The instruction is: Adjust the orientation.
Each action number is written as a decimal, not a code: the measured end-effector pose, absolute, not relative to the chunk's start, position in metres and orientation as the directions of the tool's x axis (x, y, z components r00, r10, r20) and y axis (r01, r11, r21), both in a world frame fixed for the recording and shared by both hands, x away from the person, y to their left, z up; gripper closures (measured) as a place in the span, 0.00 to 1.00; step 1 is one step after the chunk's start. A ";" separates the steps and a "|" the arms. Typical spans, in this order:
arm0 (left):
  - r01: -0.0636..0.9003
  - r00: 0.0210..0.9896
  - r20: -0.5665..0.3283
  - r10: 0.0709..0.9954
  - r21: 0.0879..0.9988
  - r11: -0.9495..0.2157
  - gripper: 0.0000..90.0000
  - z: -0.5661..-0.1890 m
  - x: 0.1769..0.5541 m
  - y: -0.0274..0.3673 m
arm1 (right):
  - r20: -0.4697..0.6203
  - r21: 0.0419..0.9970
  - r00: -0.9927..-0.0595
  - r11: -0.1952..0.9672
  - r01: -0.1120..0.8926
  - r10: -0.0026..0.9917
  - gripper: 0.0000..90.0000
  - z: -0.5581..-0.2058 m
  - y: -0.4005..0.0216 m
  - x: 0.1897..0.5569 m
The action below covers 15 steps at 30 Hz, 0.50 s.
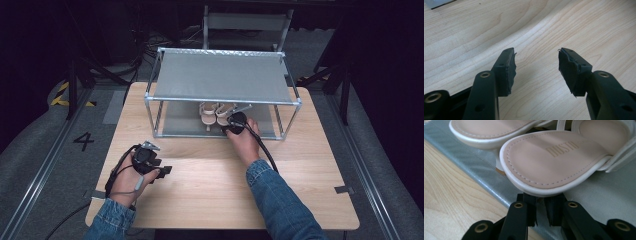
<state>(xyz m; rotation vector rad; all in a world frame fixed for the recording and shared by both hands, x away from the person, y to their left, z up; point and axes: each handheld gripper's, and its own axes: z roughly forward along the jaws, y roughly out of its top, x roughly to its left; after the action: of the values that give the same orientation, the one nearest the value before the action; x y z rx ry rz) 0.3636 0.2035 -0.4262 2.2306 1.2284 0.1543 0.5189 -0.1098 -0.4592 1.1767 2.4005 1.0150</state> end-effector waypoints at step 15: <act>0.735 0.573 -0.176 0.800 0.543 -0.407 0.53 -0.426 0.368 0.203 | 0.025 0.737 -0.625 0.408 0.539 0.780 0.65 -0.445 -0.125 0.493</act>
<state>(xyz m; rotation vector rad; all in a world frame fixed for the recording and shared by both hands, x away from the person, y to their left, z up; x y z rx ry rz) 0.3676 0.2035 -0.4262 2.2286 1.2207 0.1484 0.4926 -0.1254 -0.4451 1.1419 2.3460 1.0486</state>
